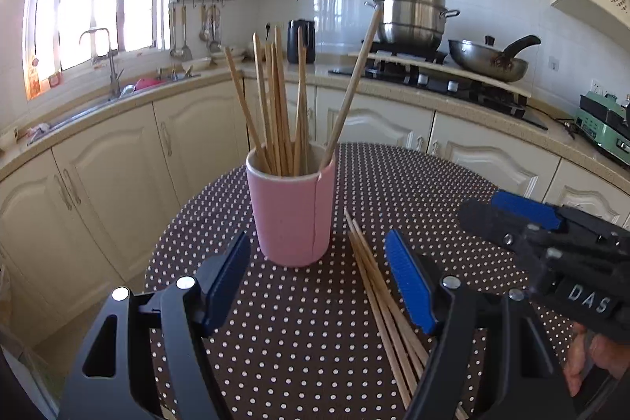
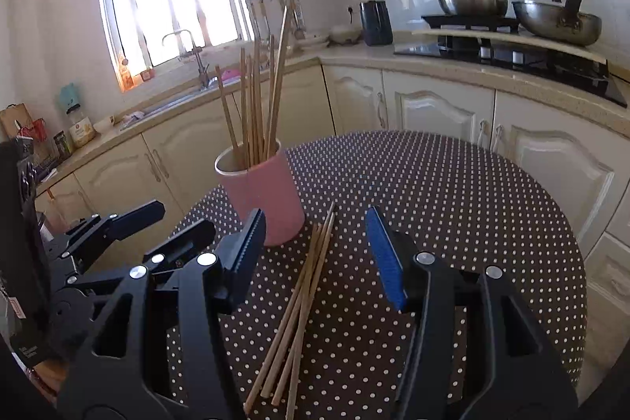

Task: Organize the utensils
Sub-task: 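Move the right gripper back to the chopstick pile and grasp one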

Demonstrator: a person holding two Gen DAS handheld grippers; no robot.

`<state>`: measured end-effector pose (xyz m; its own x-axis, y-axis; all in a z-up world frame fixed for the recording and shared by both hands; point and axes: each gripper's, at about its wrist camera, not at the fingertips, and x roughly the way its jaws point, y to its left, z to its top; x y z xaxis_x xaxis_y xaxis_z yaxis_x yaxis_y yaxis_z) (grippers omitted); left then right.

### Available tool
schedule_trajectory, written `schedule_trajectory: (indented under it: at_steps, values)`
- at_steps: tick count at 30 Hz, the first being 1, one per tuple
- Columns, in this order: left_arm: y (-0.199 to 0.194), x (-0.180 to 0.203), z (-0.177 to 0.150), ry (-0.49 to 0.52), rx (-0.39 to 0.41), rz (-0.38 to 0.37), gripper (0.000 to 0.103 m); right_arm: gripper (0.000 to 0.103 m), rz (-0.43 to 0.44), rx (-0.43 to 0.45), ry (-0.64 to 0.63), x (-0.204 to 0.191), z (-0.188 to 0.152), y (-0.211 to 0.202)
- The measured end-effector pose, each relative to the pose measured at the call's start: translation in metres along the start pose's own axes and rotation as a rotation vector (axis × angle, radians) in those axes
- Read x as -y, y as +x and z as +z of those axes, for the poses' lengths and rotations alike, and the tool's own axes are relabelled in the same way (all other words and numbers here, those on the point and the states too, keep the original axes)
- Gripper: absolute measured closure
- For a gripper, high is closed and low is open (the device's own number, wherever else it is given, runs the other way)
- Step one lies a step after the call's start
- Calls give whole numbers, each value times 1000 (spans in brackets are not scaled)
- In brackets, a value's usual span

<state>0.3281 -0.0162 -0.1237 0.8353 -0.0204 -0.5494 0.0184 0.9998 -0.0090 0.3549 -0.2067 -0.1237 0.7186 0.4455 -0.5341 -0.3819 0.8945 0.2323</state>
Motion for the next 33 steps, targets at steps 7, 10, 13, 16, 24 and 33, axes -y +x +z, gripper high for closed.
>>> schedule_trajectory:
  at_steps: [7, 10, 13, 16, 24, 33]
  values:
    - [11, -9, -17, -8, -49, -17, 33, 64, 33, -210, 13, 3, -23, 45]
    - [20, -9, -22, 9, -88, -11, 33, 68, 58, -285, 13, 1, -30, 60]
    - [28, -11, -26, 9, -115, -5, 33, 71, 54, -342, -2, -3, -35, 72]
    - [35, -14, -31, 2, -141, -7, 33, 77, 57, -378, -8, -4, -39, 80]
    - [52, -11, -39, 11, -203, -35, 33, 96, 83, -385, -14, -6, -40, 87]
    - [79, 12, -40, 55, -281, -29, 33, 96, 59, -356, 31, 22, -34, 74]
